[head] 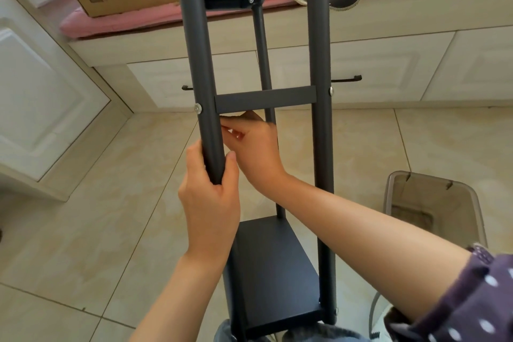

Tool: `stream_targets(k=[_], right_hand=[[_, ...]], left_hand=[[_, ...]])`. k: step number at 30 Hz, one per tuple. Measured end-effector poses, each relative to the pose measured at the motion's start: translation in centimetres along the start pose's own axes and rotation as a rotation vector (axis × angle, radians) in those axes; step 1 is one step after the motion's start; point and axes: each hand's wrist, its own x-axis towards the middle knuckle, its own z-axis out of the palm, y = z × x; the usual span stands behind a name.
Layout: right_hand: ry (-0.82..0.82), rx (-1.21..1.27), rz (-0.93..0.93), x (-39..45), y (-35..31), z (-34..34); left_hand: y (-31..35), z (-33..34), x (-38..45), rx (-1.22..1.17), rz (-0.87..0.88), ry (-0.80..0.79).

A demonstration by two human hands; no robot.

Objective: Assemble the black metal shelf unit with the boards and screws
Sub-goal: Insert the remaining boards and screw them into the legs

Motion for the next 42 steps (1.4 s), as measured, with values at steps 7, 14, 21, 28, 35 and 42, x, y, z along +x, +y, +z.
stream_targets(k=[7,14,21,28,35,42], right_hand=[[-0.121,0.014,0.182,-0.9,-0.1,-1.7],[-0.125,0.019,0.166,-1.6,-1.0,-4.5],[-0.098,0.046,0.147,-0.6,-1.6,-5.3],[-0.073,0.050,0.156,-0.5,-1.5,-5.0],[-0.051,0.068,0.139,-1.2,-1.1,-4.7],[-0.046,0.065,0.116,-1.1,-0.9,-4.3]], left_hand=[[0.2,0.0,0.2,-0.022,0.003,-0.007],[0.5,0.1,0.3,-0.040,0.022,-0.017],[0.4,0.4,0.3,-0.036,0.006,-0.026],[0.2,0.5,0.3,-0.032,0.009,-0.025],[0.4,0.5,0.3,-0.041,0.001,-0.024],[0.3,0.4,0.3,-0.049,-0.012,-0.018]])
